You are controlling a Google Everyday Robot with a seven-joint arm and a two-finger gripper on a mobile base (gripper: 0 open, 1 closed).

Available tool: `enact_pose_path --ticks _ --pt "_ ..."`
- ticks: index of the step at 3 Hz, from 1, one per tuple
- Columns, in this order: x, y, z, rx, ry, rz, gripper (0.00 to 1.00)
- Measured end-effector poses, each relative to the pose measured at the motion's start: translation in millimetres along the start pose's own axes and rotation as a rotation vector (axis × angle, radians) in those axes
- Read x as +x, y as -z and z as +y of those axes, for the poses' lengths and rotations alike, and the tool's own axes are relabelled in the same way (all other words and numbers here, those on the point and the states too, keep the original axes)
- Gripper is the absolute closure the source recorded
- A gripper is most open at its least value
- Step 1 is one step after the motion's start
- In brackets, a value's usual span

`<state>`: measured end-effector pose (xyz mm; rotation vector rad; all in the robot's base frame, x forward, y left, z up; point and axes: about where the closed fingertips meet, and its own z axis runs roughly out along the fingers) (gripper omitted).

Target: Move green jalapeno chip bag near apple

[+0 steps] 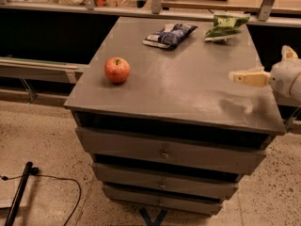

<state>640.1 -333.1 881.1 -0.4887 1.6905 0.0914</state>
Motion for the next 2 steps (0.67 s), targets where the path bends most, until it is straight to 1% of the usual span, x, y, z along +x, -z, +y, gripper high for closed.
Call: enact_pose_path --ticks 1,2 --pt "-11.5 -37.4 -19.2 0.009 0.012 -0.028 0.00" --pt "-16.4 -62.8 -28.6 0.004 0.003 -0.024 0.00"
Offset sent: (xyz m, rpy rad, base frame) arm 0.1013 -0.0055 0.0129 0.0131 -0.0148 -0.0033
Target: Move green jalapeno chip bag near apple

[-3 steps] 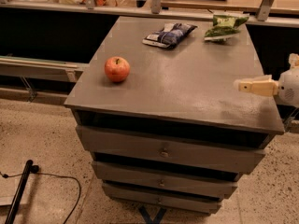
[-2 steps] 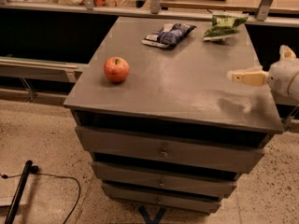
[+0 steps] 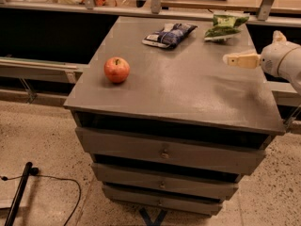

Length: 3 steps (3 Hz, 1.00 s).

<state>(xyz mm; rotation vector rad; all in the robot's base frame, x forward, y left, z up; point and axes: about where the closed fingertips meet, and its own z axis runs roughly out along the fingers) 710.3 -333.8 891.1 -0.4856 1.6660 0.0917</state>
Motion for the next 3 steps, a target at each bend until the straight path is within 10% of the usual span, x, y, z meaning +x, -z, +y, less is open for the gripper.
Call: enact_pose_path --ticks 3 --pt "1.4 -102.5 -38.1 -0.026 -0.035 0.031 0.00"
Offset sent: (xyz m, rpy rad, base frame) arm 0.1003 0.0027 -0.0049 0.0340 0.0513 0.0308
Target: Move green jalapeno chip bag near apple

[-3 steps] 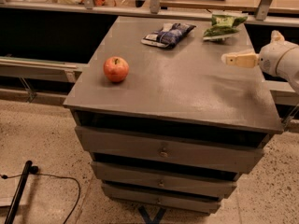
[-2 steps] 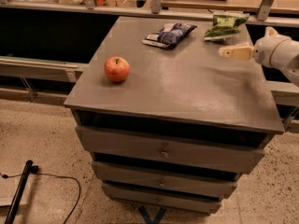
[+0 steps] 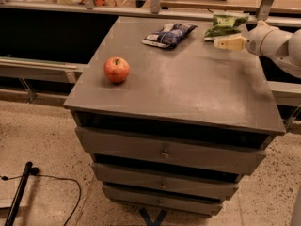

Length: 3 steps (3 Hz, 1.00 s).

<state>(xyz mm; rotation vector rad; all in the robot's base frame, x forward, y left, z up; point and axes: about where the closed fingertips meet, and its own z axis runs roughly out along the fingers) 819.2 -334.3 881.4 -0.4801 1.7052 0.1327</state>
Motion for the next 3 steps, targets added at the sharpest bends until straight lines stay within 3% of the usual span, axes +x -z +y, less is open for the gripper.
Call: enact_pose_path --ticks 1,3 --pt "2.1 -16.2 -12.5 0.017 0.003 0.012 0.00" --pt "9.5 -39.8 -15.9 -0.011 0.011 0.056 0.42"
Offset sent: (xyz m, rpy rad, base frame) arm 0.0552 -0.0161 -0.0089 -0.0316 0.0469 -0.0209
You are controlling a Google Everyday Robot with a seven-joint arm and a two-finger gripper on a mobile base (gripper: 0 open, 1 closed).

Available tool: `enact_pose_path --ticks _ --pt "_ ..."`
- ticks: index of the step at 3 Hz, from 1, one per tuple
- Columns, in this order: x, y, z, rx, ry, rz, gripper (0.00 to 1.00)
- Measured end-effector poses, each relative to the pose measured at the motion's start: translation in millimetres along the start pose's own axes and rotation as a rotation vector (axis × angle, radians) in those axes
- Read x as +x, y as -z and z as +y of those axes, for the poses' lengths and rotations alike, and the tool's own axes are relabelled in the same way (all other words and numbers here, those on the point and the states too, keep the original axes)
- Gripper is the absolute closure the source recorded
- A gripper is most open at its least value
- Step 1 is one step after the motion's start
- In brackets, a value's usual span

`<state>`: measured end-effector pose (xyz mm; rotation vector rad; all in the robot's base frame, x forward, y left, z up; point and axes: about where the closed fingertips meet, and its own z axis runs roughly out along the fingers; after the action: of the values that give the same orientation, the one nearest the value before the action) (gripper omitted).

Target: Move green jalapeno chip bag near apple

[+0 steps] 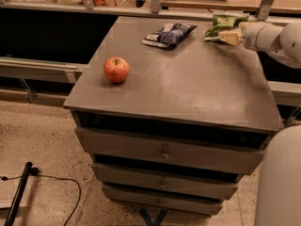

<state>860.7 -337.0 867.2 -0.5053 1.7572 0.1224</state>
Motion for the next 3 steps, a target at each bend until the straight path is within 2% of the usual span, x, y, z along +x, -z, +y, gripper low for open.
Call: enact_pose_path --ticks 1,2,3 --pt "-2.2 -4.4 3.9 -0.029 0.023 0.013 0.65" --pt "-8.5 4.7 13.1 -0.070 0.045 0.026 0.88" --pt "-20.5 42.6 30.3 -0.145 0.046 0.020 1.00"
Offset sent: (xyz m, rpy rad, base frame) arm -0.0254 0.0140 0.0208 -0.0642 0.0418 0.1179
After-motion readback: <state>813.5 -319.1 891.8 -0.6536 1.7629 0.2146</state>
